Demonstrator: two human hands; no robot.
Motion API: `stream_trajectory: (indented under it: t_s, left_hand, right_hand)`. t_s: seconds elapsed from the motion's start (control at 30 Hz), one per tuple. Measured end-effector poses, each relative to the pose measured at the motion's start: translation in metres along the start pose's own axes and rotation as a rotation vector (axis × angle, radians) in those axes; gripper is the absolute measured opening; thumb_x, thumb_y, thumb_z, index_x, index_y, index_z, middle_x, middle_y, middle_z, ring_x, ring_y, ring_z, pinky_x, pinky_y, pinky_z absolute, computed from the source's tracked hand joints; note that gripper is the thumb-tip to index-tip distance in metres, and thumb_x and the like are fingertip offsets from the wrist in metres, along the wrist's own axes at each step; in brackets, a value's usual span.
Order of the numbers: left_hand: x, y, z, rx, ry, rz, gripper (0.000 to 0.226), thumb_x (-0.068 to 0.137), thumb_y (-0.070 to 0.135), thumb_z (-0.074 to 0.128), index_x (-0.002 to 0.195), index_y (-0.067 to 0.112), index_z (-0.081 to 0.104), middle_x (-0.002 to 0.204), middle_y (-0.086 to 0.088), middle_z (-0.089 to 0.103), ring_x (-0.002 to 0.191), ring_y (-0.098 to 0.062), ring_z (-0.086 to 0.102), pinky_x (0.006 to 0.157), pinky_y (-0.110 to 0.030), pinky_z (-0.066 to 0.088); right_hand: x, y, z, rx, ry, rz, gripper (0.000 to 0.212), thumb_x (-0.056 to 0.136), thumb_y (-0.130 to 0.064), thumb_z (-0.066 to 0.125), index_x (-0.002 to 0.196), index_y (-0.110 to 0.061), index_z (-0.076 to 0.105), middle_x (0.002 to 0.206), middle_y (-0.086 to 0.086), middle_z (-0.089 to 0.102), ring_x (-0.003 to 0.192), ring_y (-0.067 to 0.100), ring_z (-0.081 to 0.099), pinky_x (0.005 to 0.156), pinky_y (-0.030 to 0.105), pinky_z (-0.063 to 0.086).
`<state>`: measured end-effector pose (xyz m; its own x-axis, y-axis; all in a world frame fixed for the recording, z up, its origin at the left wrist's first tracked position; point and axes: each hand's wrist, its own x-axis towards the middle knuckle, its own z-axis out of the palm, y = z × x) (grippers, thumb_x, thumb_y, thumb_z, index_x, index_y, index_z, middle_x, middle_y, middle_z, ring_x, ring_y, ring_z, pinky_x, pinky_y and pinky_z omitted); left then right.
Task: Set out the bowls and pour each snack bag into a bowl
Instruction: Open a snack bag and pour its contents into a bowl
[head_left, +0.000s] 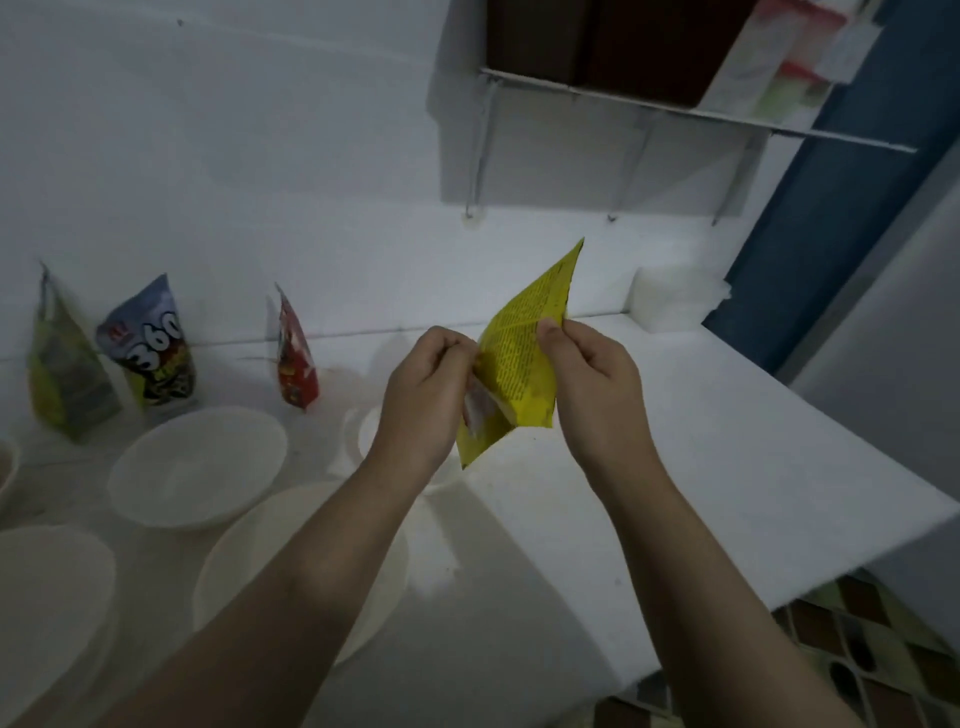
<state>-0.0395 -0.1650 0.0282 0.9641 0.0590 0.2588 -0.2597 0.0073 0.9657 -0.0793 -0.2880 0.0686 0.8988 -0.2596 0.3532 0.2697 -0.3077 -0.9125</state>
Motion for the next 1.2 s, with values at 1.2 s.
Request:
stream_trajectory:
  t_s: [1.2]
  left_hand:
    - [-0.020,-0.029,0.076,0.230,-0.292,-0.269,0.035,0.096,0.039,0.052,0.066,0.022,0.053,0.058,0.014,0.046,0.056,-0.007,0.043,0.065,-0.029,0.036]
  right_hand:
    - [-0.005,0.088,-0.075,0.006,-0.470,0.184,0.027,0.104,-0.021,0.039,0.079,-0.012,0.042,0.065,0.000,0.045,0.061,0.013,0.046,0.057,0.018,0.040]
